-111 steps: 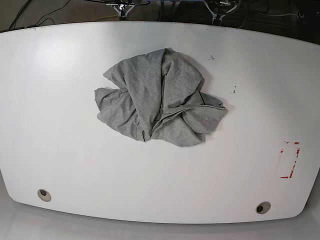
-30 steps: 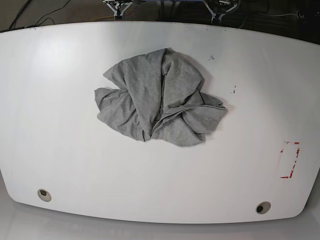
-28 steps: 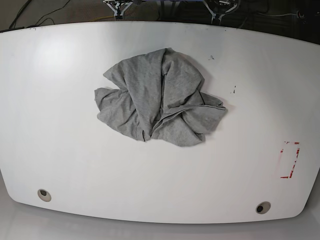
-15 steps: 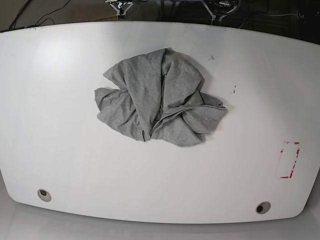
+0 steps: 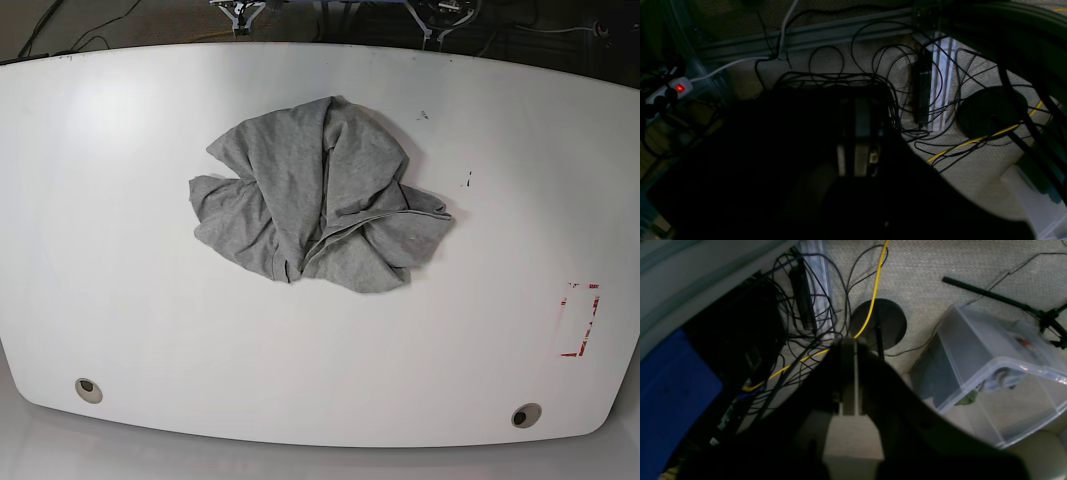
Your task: Layout the t-shirt on the table in an organized manner, then fold the t-shirt properly
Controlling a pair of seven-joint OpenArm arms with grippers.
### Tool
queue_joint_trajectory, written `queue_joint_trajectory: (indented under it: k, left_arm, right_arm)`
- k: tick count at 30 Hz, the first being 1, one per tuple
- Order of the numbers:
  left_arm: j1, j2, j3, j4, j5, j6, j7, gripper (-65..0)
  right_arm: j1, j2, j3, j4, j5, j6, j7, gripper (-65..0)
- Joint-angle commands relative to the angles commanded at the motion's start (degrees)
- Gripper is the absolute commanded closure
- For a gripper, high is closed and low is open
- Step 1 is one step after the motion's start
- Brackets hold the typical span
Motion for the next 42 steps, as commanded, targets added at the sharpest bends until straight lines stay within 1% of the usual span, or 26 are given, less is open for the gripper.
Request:
queue_joint_trajectory:
  k: [2,16,18,20,26,28,30,32,42]
  left_arm:
    - [-0.02,-0.02,-0.14,-0.03,-0.06,0.0,-0.03,-0.9]
    - [-0.2,0.19,0.07,-1.04,0.09,-0.17,-0.21,-0.9]
    - [-0.32,0.33,0.22,-1.01,-0.08,0.03,-0.15,-1.0]
    - [-0.37,0.28,0.21,-0.98,-0.09,-0.03,-0.12,-0.9]
    - [-0.45,0.31,0.31,-0.99,0.02,-0.12,-0.47,-0.9]
    - [-0.53,0.41,0.34,-1.04,0.05,-0.13,-0.51,-0.8]
    - [-0.45,0.35,0.35,-1.04,0.12,-0.01,-0.56,-0.8]
    - [-0.54,0.33,0.37,-0.91,0.01,0.1,-0.44,-1.0]
    - [-0.62,0.35,0.28,-0.71,-0.21,0.26,-0.25,-1.1]
  right_arm:
    - [-0.01,0.01,0.01,0.09,0.09,-0.12,-0.07,-0.3]
    - [-0.37,-0.07,0.23,0.66,-0.1,1.38,-0.34,-0.6]
    - [-0.16,-0.35,0.1,0.56,-0.09,2.26,-0.79,-0.6]
    - [-0.13,-0.53,0.09,0.58,-0.03,3.56,-0.86,-0.5]
    - [0.04,-1.09,0.07,0.74,-0.14,9.09,-0.78,-0.6]
    - [0.11,-1.36,0.0,0.86,-0.25,10.5,-0.72,-0.7]
    - [0.12,-1.47,-0.05,0.87,-0.12,10.53,-0.71,-0.7]
    - [0.34,-1.38,-0.11,1.15,0.29,10.14,-0.59,-0.6]
    - [0.33,-1.35,-0.13,0.75,0.31,6.71,-0.9,-0.7]
